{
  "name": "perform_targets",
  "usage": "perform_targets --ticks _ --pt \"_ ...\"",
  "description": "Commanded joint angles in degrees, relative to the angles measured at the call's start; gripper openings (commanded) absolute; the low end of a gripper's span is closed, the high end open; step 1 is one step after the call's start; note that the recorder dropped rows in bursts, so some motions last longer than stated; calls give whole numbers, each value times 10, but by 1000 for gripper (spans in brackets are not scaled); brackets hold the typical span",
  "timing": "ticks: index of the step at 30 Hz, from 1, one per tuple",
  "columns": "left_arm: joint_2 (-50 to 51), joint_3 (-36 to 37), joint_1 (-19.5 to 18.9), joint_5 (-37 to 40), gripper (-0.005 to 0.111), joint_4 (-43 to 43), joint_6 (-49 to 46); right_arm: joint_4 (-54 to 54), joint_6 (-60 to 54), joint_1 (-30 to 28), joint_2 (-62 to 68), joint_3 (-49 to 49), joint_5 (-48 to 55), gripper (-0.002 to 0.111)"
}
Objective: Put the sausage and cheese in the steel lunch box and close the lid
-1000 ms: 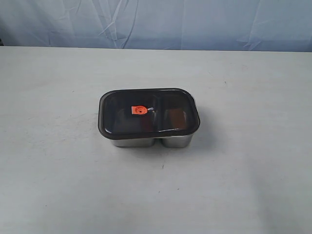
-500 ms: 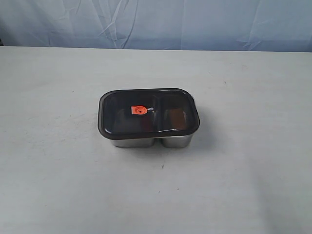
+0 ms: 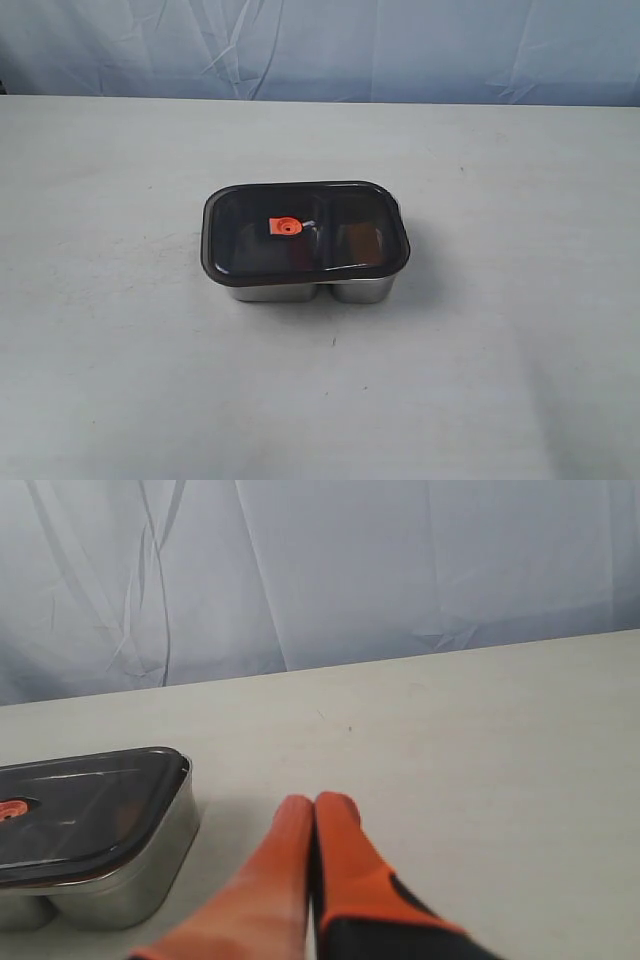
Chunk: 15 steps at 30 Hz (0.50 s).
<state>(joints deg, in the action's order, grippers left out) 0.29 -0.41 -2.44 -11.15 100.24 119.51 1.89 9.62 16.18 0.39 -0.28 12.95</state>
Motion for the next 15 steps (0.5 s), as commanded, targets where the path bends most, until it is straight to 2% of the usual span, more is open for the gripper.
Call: perform_targets --ticks 1,15 --pt "-3 4 15 -11 0 -3 -2 -1 -1 -2 -4 3 0 -1" --pt "-3 4 14 -12 0 -3 -2 2 -1 -2 -4 3 3 -1"
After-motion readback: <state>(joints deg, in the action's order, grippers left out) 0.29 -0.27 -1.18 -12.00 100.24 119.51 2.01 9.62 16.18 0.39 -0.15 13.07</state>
